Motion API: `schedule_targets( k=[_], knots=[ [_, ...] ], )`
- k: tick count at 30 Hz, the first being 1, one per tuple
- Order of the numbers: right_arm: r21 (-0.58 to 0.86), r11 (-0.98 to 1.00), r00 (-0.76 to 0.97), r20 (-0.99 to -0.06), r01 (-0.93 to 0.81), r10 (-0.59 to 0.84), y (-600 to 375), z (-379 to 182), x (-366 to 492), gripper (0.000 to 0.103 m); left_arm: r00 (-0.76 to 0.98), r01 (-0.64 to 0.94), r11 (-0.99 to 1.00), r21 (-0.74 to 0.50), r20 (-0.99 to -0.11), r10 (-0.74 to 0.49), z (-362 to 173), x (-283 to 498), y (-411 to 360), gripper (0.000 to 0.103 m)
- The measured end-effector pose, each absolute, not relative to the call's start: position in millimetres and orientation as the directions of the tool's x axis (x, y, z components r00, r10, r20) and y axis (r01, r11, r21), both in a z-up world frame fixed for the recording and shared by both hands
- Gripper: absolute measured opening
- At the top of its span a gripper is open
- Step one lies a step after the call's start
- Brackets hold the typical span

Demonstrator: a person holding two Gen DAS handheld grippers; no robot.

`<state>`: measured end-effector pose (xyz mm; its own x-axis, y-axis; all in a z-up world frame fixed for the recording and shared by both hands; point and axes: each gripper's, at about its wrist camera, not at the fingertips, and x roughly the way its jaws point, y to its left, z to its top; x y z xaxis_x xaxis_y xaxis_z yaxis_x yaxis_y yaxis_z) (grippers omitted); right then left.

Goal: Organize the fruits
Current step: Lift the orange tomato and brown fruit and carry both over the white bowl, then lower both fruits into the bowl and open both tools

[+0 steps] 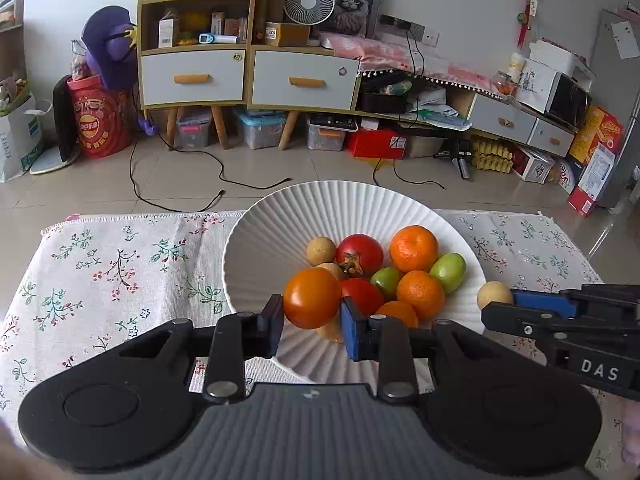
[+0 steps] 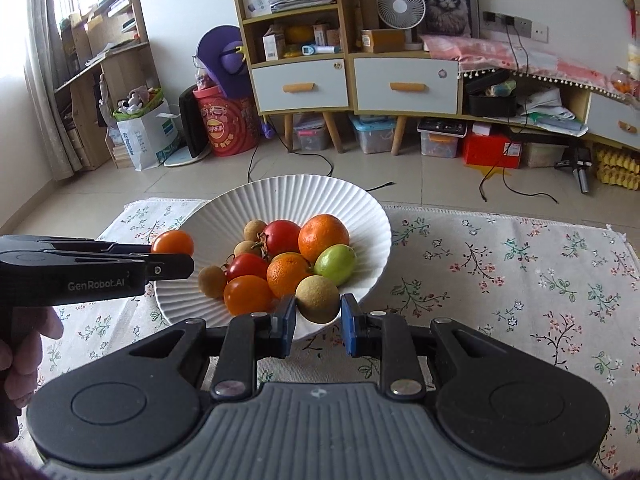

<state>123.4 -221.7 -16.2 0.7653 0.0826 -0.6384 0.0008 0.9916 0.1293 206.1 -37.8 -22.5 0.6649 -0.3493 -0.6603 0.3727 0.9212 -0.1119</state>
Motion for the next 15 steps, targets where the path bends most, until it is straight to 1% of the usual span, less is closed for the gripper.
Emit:
schedule_targets(
  k=[7, 15],
  knots=[
    [0.134, 0.991, 0.762, -0.641, -0.003, 0.089, -221.8, -19.1, 127.2, 0.022, 0.669, 0.331, 0.933, -0.145, -0.661, -0.340, -26.0, 216.7, -34.3, 0.025],
    [0.128, 0.992, 0.754, -0.652, 0.003, 0.082, -224.2, -21.4, 129.0, 0.022, 0.671, 0.336, 0.931, -0.145, -0.657, -0.345, -24.1, 214.5, -38.1, 0.025]
  ],
)
